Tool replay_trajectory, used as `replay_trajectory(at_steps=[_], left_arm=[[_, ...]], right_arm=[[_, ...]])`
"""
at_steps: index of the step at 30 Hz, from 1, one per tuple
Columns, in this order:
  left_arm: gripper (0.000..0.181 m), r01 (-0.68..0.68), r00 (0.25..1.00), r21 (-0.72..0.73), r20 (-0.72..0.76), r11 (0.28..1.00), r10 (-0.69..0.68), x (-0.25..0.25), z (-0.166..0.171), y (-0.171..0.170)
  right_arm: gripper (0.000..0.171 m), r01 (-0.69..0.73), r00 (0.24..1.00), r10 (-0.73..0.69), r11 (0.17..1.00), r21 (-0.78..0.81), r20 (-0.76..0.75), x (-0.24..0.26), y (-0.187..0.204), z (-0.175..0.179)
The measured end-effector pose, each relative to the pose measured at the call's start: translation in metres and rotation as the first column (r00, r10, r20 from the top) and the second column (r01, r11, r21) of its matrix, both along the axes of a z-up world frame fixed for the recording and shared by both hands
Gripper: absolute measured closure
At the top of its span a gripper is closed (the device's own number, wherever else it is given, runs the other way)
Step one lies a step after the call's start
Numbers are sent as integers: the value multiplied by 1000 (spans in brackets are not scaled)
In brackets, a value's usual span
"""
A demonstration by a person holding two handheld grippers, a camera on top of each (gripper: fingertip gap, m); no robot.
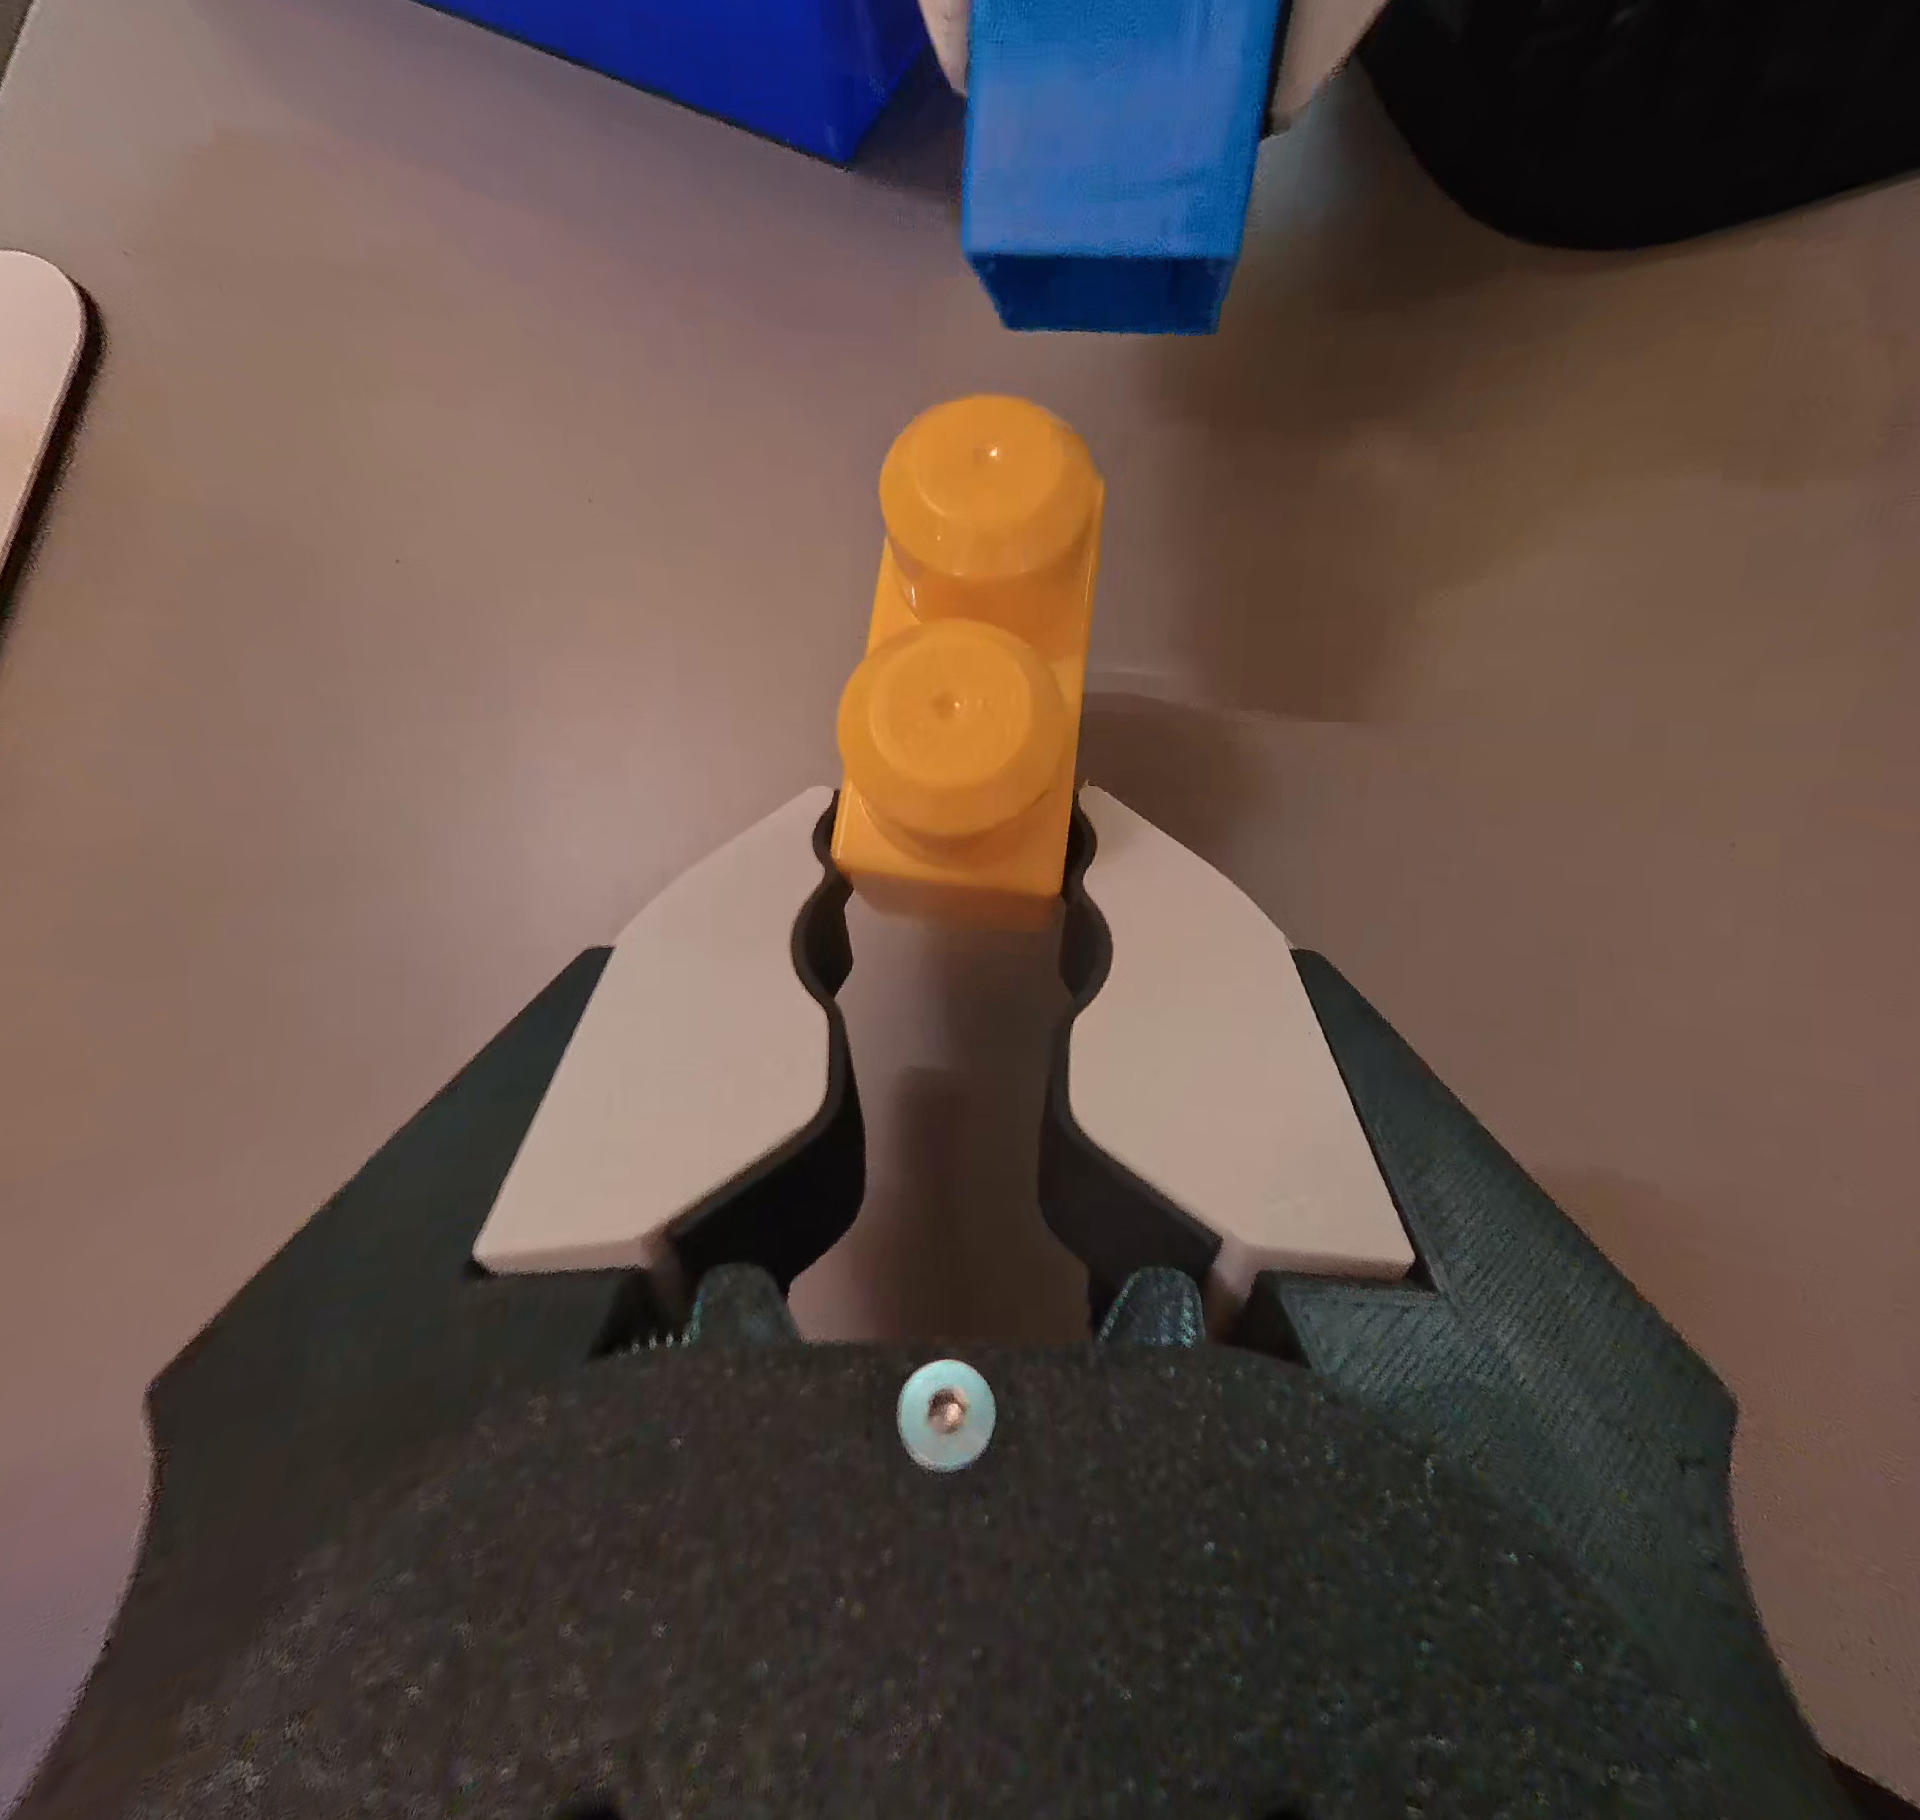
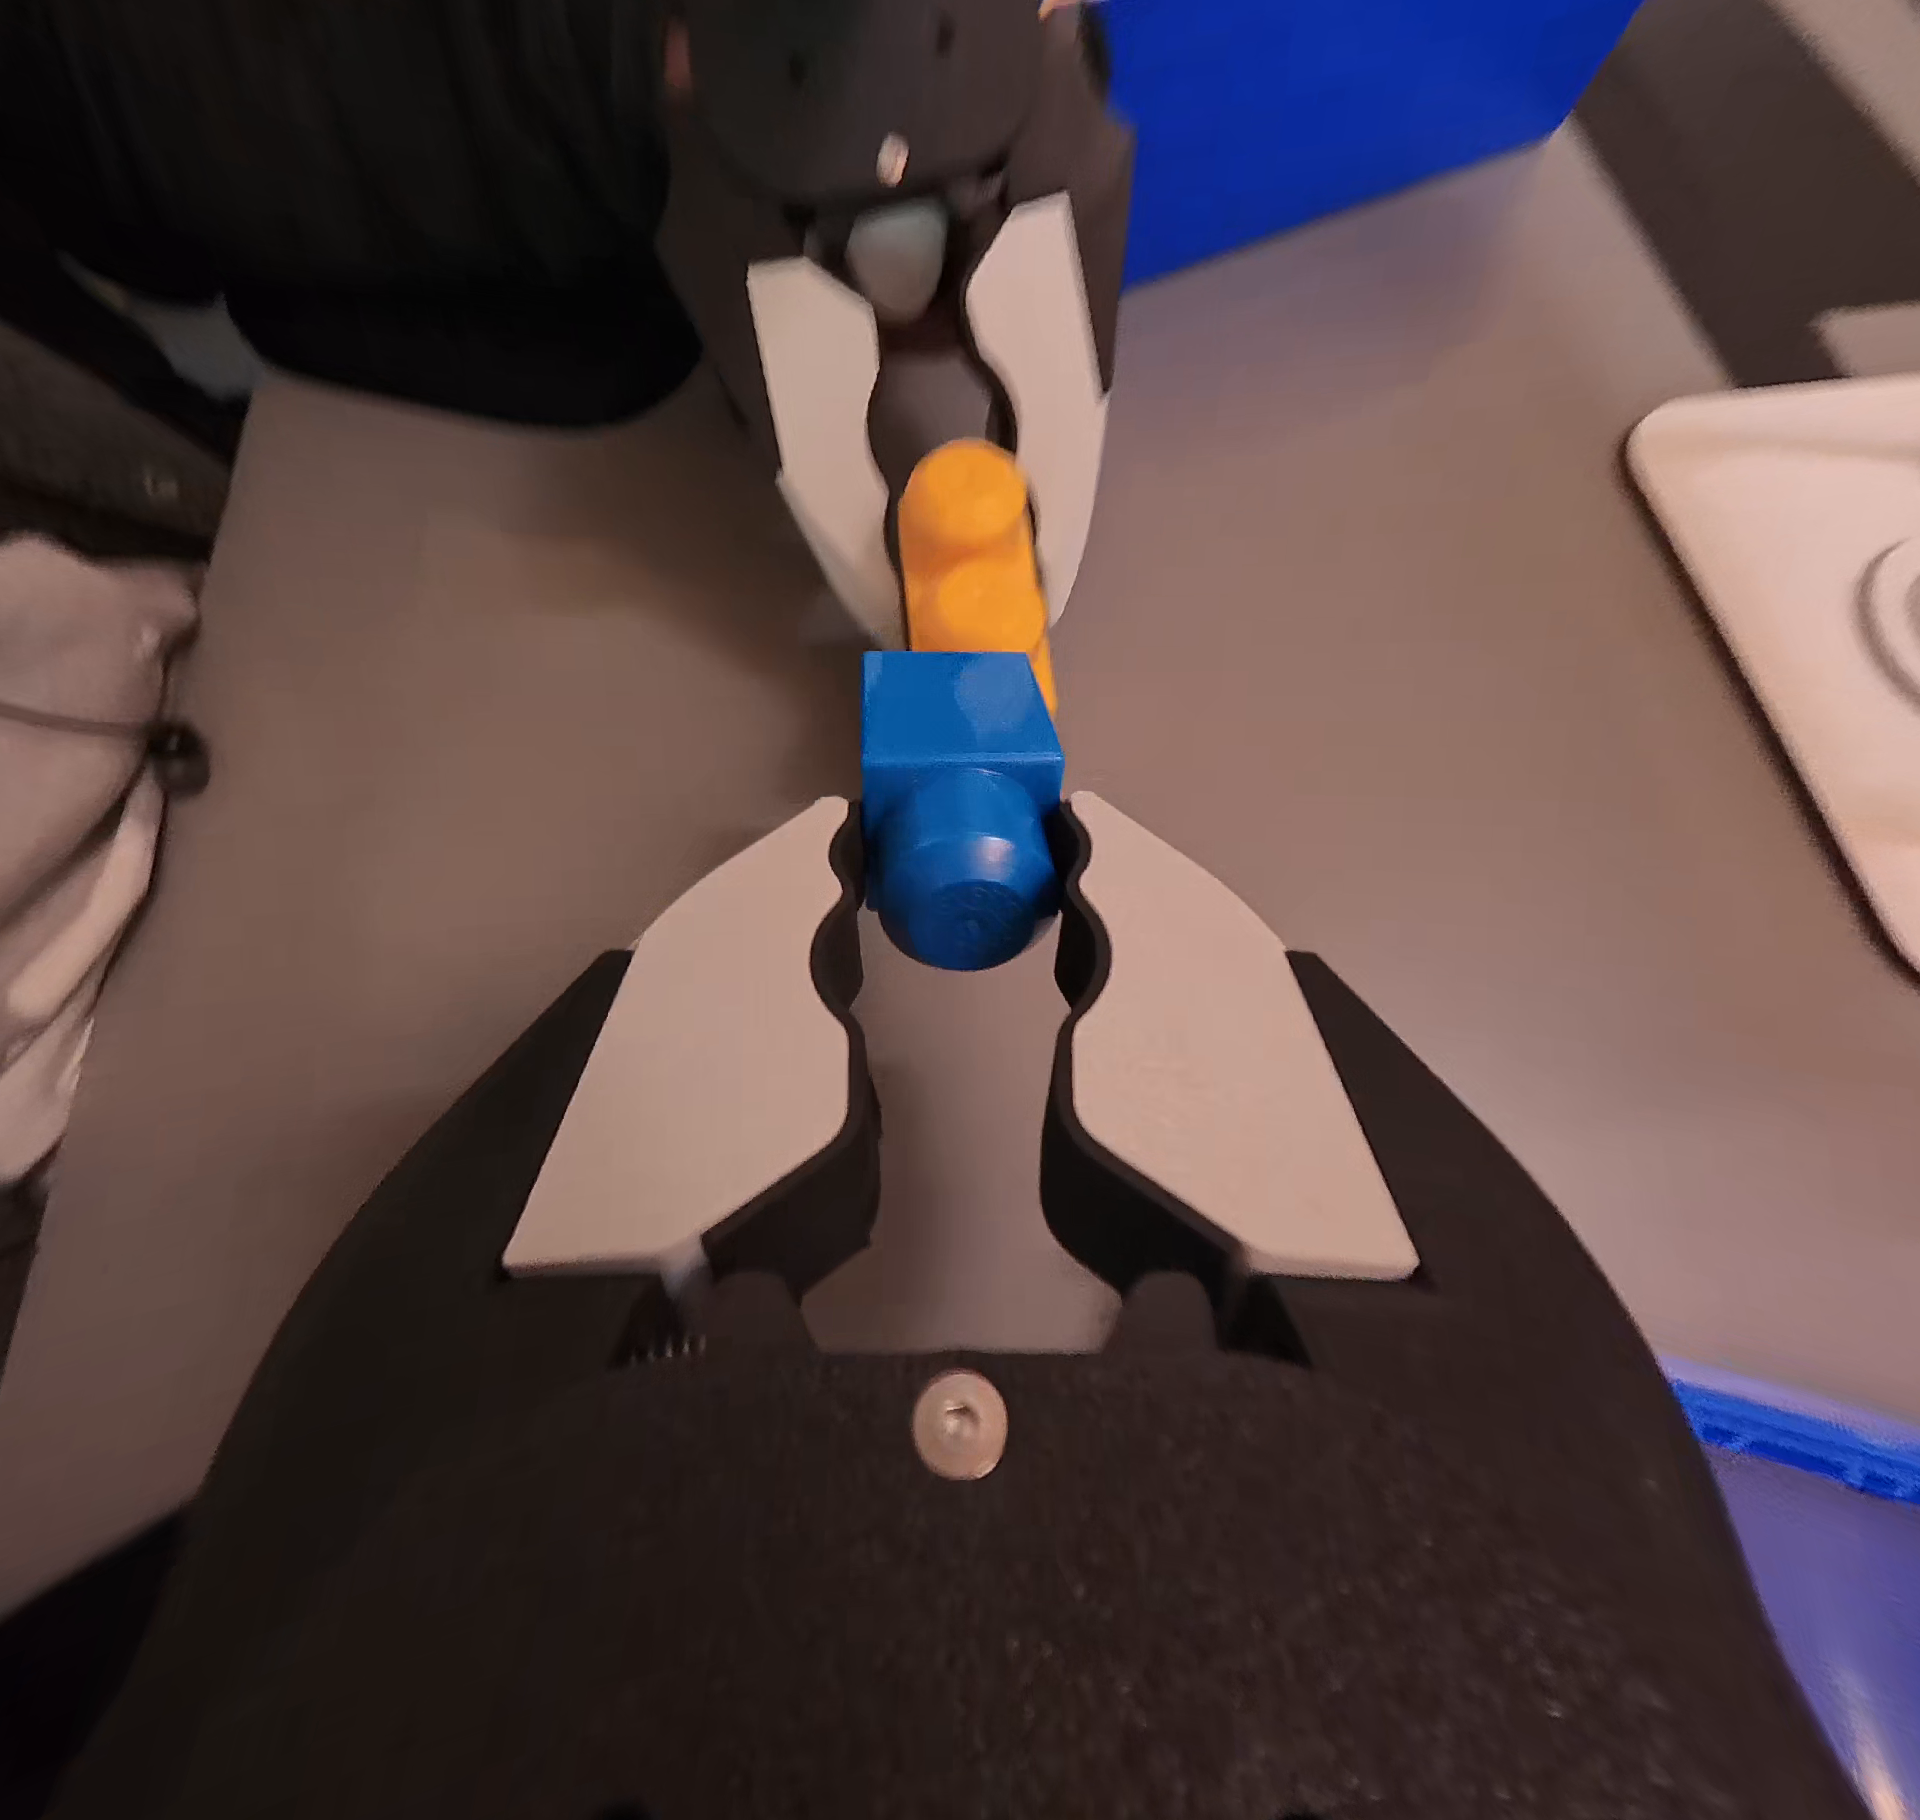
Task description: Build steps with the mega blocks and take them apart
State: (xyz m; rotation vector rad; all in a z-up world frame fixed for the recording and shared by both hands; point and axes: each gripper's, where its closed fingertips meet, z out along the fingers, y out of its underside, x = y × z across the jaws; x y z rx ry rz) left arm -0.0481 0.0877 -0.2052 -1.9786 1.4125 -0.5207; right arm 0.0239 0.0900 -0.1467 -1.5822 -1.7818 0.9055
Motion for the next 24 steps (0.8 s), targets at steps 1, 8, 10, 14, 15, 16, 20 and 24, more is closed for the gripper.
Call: replay_trajectory(at_steps=[1, 8, 10, 14, 15, 16, 20, 24], left_arm=[[143, 3, 1000, -4, -8, 1000, -3, 0, 0, -1], [142, 41, 992, -27, -115, 999, -44, 0, -4, -12], [142, 49, 987, -28, -151, 998, -53, 2, -3, -15], [142, 42, 971, 20, -238, 999, -36, 5, -2, -17], [143, 35, 966, 35, -257, 999, -25, 6, -1, -16], [143, 29, 961, 45, -274, 999, -16, 6, -1, -16], [143, 11, 948, 70, -317, 998, 12, 7, 1, -14], [143, 6, 966, 76, -257, 997, 13, 11, 6, -11]], right_arm=[[137, -10, 1000, 10, 1000, 0, 22, 2, -2, -3], [137, -15, 998, 13, 999, 39, 62, 2, -4, -7], [137, -25, 997, 22, 999, 46, 72, -1, -7, -7], [137, -39, 993, 29, 995, 87, 112, -5, -13, -9], [137, -38, 991, 23, 993, 108, 130, -6, -14, -10], [137, -36, 989, 16, 991, 132, 148, -7, -13, -11], [137, -50, 972, -5, 972, 228, 234, -9, -12, -11], [137, -118, 937, 11, 951, 285, 350, -11, -9, -8]])
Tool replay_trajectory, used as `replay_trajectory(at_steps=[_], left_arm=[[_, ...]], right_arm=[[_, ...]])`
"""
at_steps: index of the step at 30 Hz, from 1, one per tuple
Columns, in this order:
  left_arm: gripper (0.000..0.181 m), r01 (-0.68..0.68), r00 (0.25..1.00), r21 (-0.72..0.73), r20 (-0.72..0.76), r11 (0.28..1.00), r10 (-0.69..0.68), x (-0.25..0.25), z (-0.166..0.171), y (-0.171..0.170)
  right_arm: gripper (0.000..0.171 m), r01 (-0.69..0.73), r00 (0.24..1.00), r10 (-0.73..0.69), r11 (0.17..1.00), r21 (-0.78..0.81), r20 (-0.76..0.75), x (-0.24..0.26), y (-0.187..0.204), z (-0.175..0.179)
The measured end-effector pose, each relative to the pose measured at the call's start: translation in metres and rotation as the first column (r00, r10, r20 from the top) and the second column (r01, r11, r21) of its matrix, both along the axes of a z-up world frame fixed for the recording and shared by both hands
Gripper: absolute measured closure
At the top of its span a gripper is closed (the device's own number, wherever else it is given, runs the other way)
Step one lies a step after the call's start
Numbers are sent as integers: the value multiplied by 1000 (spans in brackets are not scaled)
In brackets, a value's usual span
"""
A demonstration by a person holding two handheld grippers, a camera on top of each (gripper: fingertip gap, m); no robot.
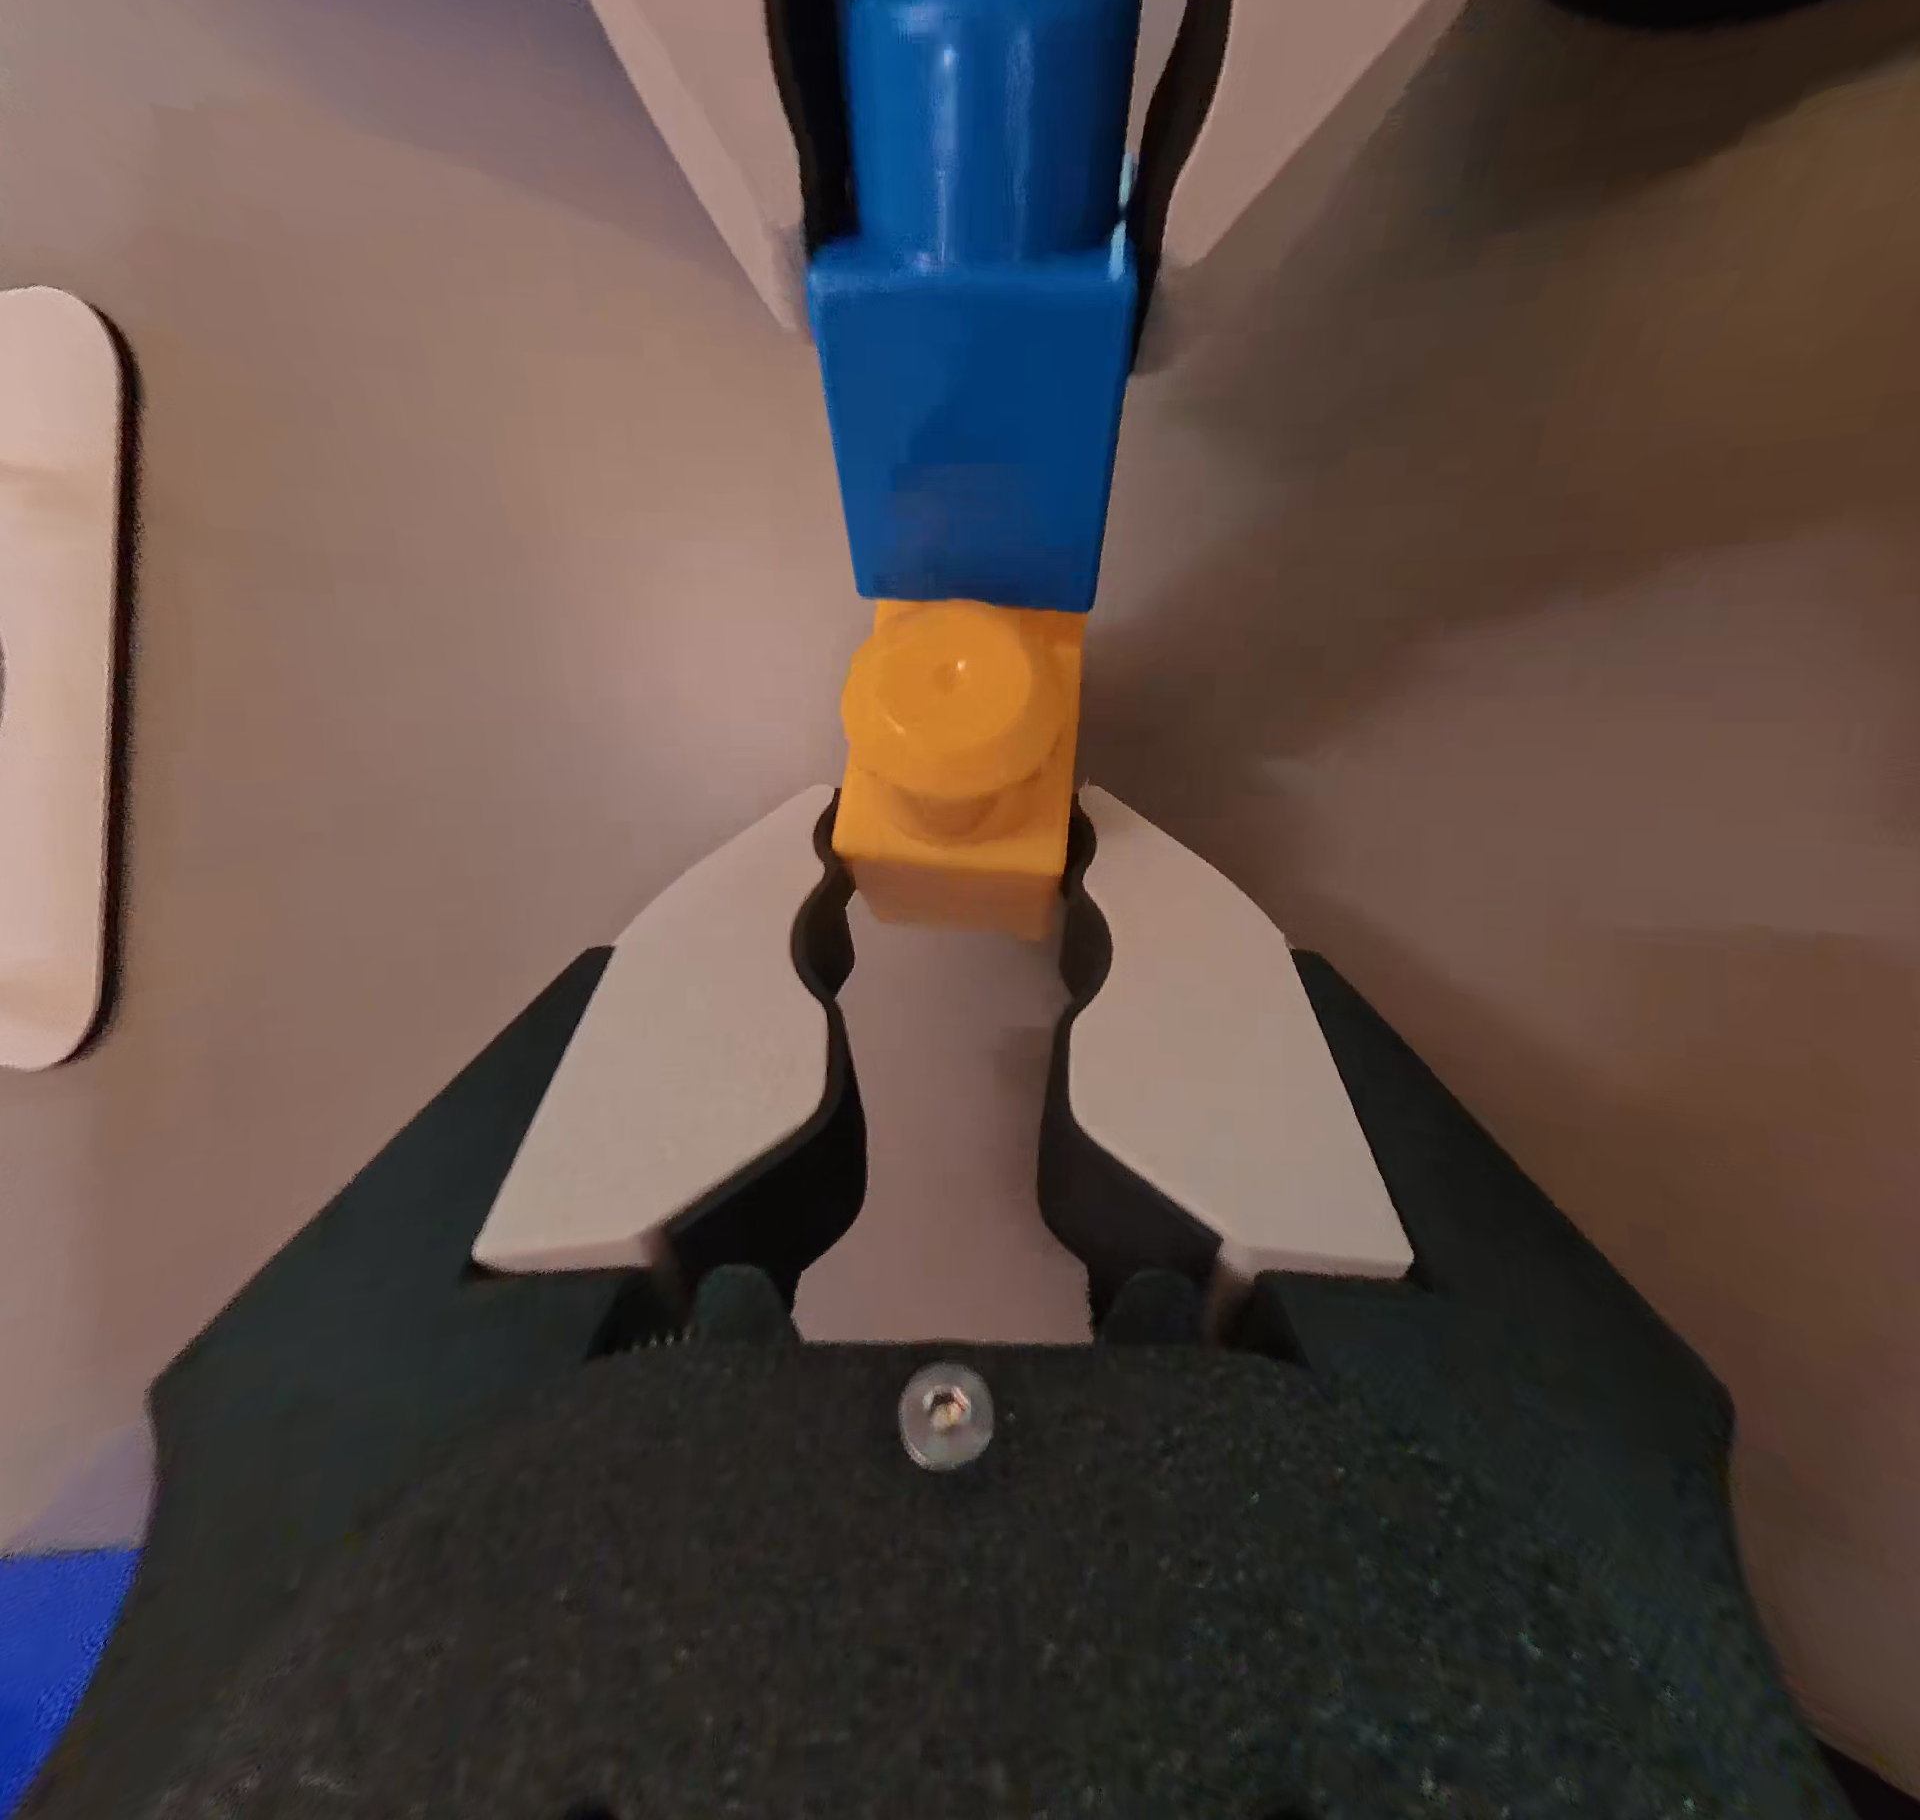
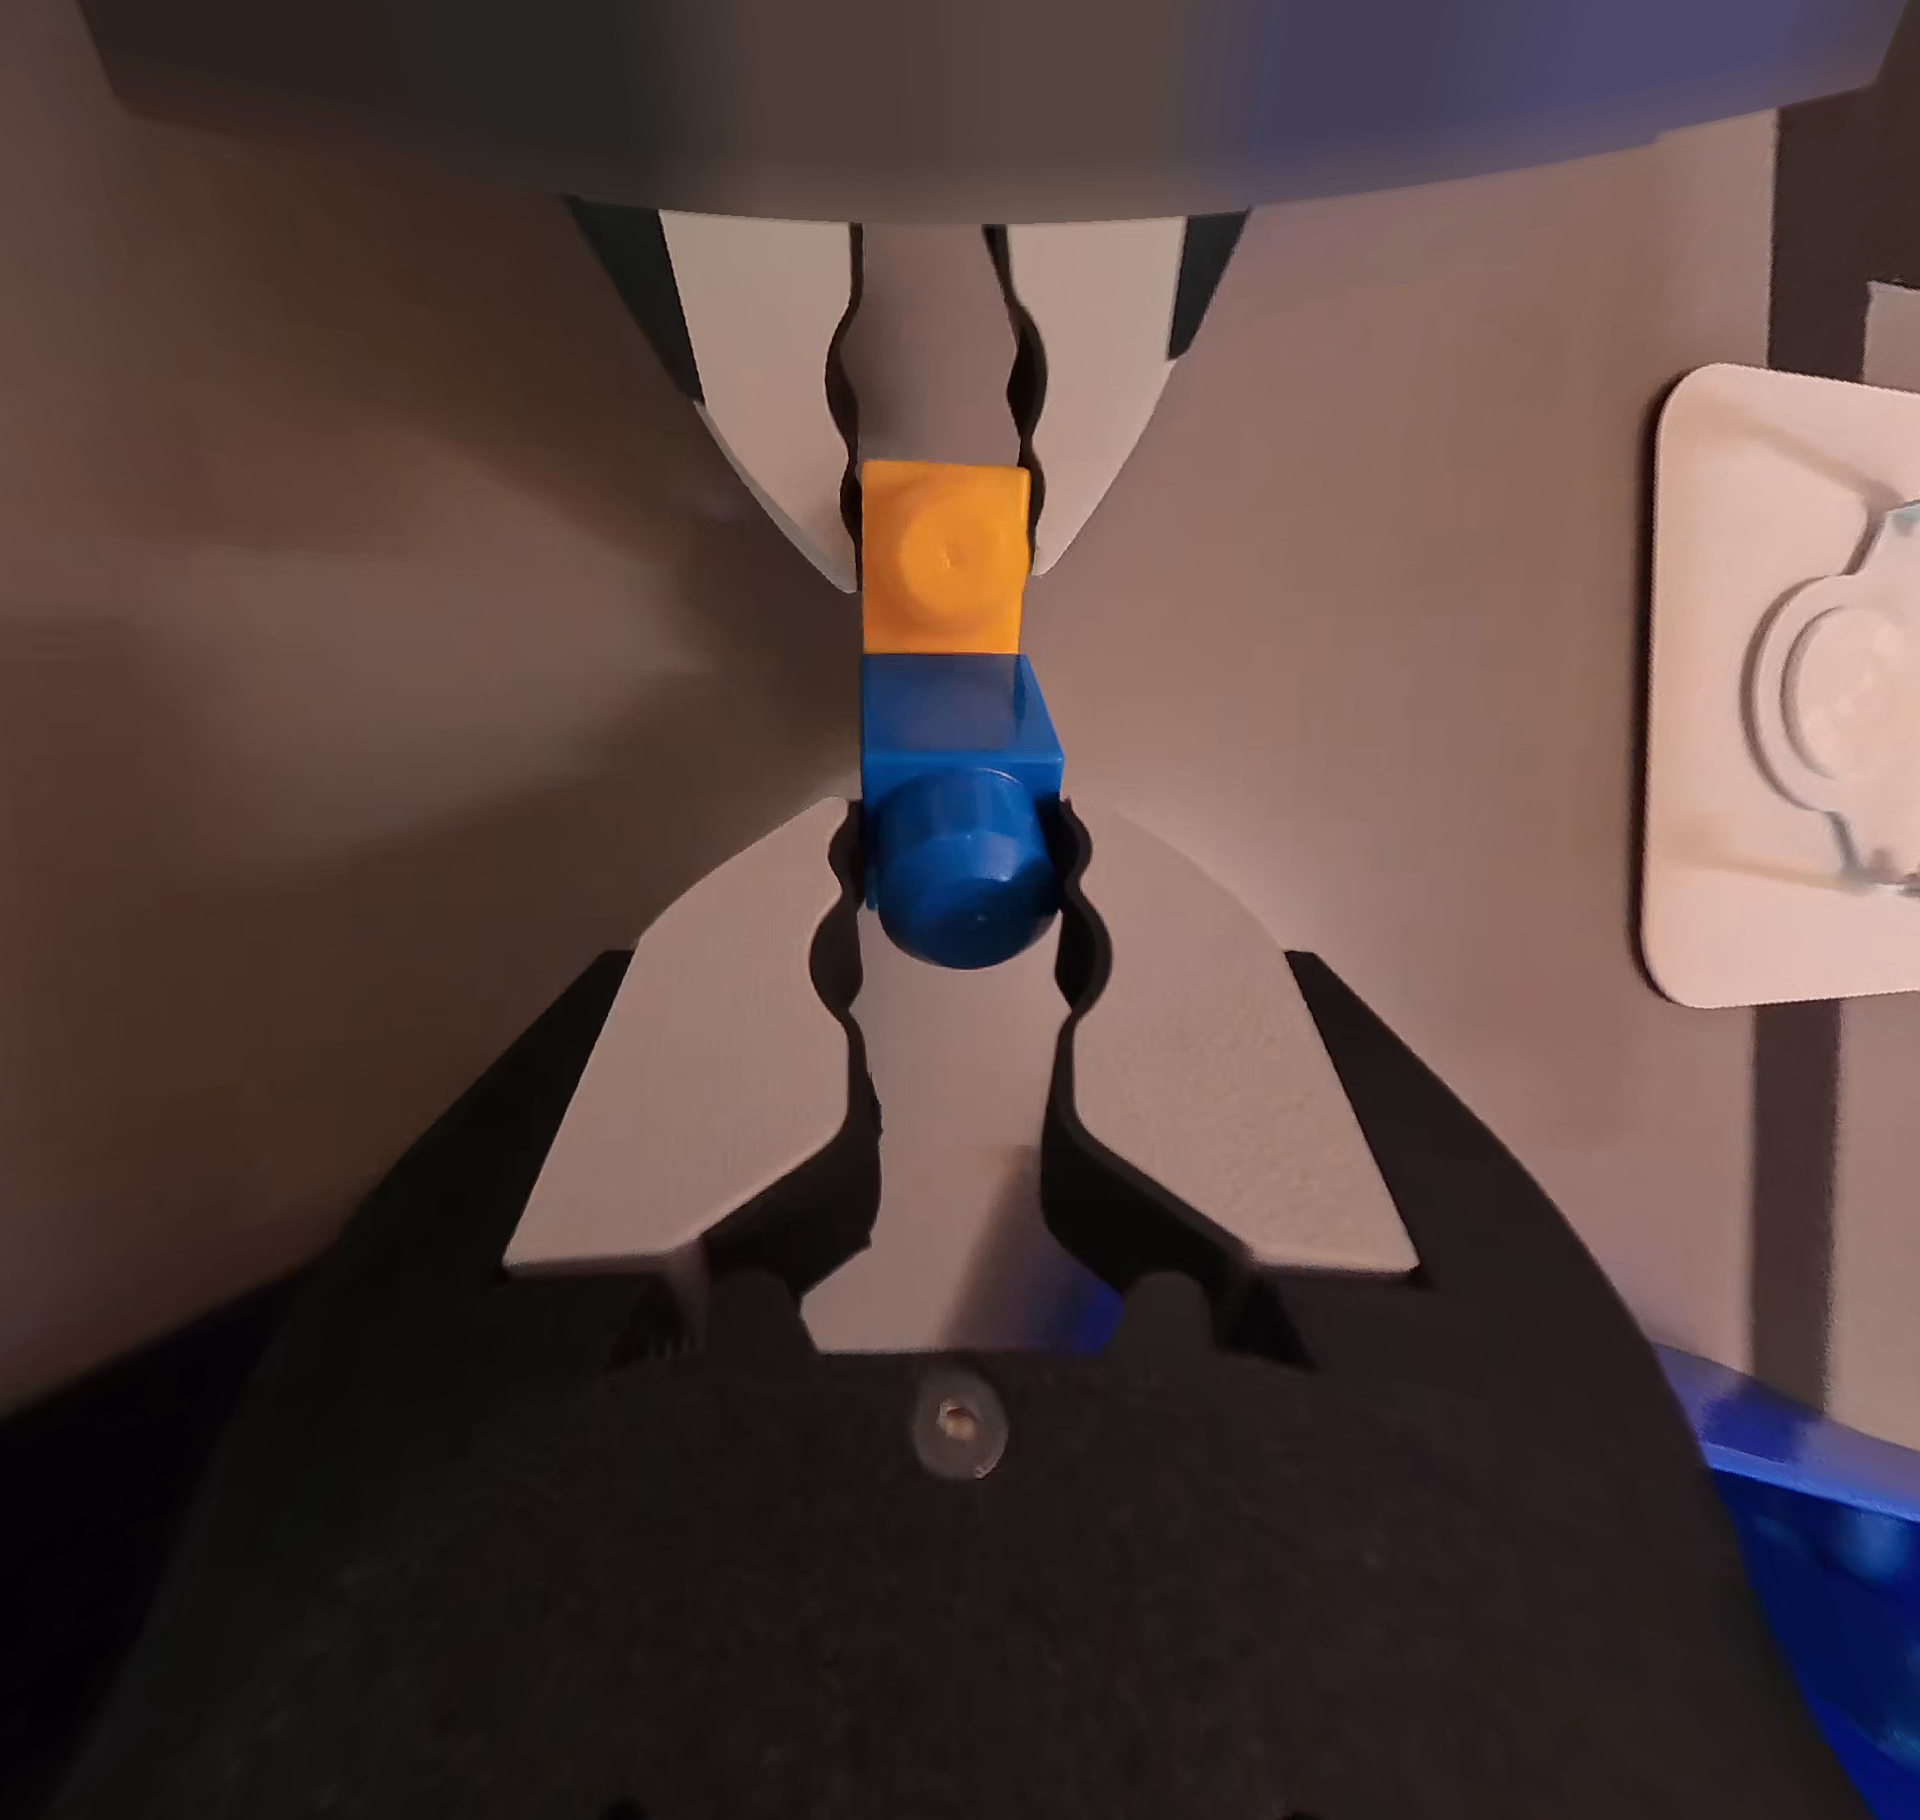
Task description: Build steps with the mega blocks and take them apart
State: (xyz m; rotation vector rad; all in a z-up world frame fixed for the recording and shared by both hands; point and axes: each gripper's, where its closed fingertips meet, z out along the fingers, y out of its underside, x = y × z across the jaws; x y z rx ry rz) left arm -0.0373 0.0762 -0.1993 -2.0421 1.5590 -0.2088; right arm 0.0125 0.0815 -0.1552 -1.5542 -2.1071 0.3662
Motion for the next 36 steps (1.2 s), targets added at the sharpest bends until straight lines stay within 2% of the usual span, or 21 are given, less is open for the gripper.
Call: replay_trajectory(at_steps=[3, 6, 11, 17, 23, 33, 36], left_arm=[[143, -1, 992, -2, 123, 1000, 1, 6, 13, 2], [143, -9, 975, 19, 224, 1000, 5, 7, 25, 7], [144, -14, 873, 45, 487, 999, -9, 11, 63, 12], [144, 13, 710, 49, 703, 999, -43, 14, 110, 3], [144, 10, 582, 55, 812, 998, -50, 10, 138, 0], [144, 3, 488, 69, 871, 998, -62, 1, 160, -2], [144, 2, 457, 83, 886, 997, -75, -2, 169, -5]], right_arm=[[137, -29, 994, 26, 999, 30, 106, 1, 6, 3], [138, -48, 992, 46, 999, 15, 121, -2, 10, 18], [138, -41, 999, 39, 997, -66, -35, -14, 11, 66], [138, -39, 986, 7, 981, -188, -168, -13, 6, 102], [138, -46, 936, -58, 958, -285, -346, -15, 5, 120], [138, -84, 824, -148, 923, -376, -548, -21, 3, 120], [138, -111, 768, -176, 910, -400, -616, -24, 0, 116]])
